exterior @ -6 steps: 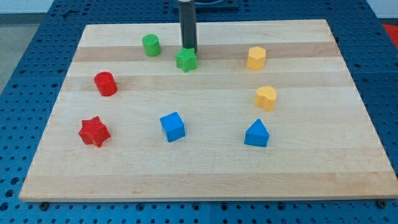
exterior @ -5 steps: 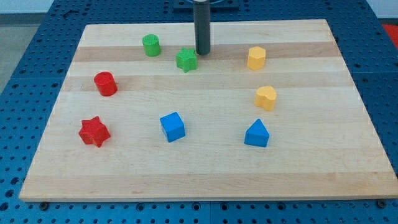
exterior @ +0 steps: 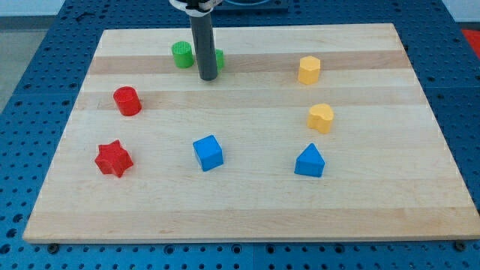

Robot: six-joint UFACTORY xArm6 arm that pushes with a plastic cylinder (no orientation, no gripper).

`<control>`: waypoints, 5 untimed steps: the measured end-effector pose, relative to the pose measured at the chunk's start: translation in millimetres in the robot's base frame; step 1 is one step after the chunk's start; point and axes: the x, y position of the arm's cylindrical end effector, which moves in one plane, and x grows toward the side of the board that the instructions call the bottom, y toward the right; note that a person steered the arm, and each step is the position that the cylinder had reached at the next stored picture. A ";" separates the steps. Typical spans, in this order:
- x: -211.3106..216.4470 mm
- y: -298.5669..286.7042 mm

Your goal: Push the green star towards the top center

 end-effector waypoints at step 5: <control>-112.7 66.3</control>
